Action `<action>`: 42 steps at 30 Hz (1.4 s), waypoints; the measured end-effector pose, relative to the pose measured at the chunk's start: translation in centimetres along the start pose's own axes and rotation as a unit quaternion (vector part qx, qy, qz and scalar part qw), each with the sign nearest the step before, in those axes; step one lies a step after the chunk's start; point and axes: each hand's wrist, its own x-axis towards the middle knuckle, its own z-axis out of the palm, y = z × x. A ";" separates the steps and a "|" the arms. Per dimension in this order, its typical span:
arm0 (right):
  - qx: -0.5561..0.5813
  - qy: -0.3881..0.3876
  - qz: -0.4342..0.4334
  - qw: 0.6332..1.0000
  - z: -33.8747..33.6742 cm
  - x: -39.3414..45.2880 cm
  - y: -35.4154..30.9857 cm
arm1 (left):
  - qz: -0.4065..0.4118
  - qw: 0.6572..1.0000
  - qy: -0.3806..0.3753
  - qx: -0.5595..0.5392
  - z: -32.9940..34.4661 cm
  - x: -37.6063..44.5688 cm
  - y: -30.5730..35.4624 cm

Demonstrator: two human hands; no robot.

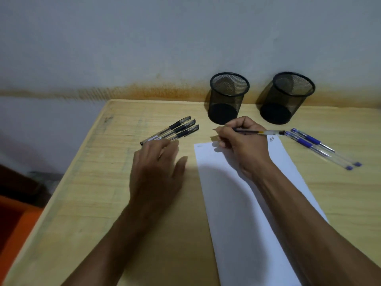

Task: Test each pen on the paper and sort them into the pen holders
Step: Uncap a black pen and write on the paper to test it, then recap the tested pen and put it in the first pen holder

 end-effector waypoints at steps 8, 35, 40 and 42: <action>-0.188 0.030 -0.066 0.980 -4.6 -5.3 0.8 | -0.180 0.980 -0.060 0.065 -0.8 -0.7 -0.2; -0.137 -0.129 -0.125 0.974 -5.9 -10.2 -6.3 | -0.169 0.914 -0.009 -0.368 -6.7 -2.8 9.7; -0.176 -0.139 -0.113 0.968 -6.2 -10.3 -6.3 | -0.153 0.908 -0.022 -0.390 -6.9 -3.0 9.9; -0.175 -0.151 -0.106 0.967 -6.1 -10.4 -6.3 | -0.142 0.901 -0.024 -0.410 -7.1 -3.0 10.4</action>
